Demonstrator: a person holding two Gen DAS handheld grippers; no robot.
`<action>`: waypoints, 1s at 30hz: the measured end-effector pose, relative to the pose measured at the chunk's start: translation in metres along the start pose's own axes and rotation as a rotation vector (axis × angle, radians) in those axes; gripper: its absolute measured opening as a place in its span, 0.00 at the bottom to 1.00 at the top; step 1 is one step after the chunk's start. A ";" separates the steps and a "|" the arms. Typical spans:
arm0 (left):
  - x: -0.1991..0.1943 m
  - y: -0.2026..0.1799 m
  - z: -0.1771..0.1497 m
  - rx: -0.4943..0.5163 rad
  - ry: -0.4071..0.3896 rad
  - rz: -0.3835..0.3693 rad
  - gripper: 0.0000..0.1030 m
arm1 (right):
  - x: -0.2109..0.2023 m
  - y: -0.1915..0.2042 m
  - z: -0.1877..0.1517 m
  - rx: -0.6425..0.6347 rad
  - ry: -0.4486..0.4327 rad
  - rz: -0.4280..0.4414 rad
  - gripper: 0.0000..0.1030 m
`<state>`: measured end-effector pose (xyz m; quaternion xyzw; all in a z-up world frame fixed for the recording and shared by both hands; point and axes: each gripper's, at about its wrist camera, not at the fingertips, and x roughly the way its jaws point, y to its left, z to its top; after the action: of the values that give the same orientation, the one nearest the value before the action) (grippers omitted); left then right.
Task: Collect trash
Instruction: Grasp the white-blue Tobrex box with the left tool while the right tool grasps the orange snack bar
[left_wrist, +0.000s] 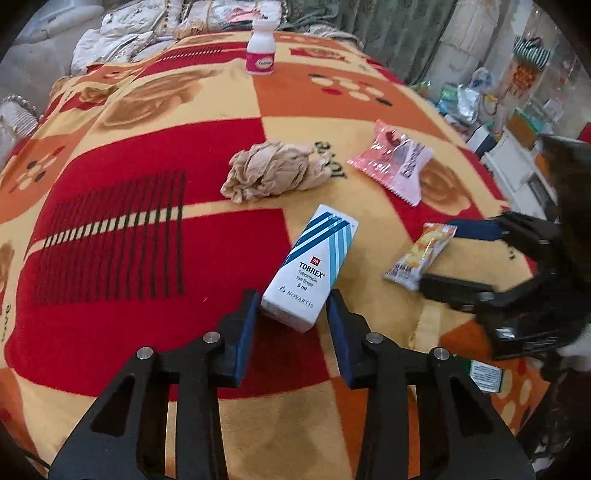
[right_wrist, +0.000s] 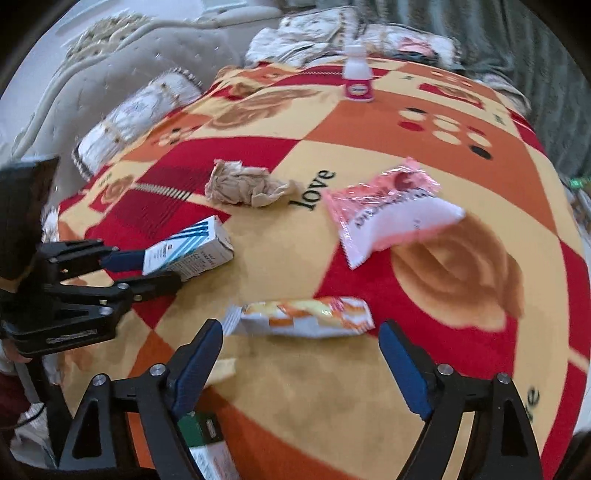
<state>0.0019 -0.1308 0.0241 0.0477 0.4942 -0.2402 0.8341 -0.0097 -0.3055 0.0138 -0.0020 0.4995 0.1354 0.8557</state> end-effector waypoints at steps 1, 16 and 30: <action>-0.003 -0.001 0.001 0.005 -0.008 -0.019 0.35 | 0.003 0.000 0.001 -0.004 0.007 -0.003 0.82; 0.020 -0.013 0.018 0.032 0.029 0.027 0.44 | 0.016 0.003 0.000 -0.018 0.028 -0.050 0.84; 0.005 -0.018 0.014 -0.047 -0.013 -0.003 0.28 | -0.004 0.002 -0.016 0.000 -0.021 0.001 0.38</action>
<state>0.0070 -0.1524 0.0295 0.0257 0.4945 -0.2298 0.8378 -0.0254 -0.3066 0.0092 -0.0004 0.4905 0.1360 0.8608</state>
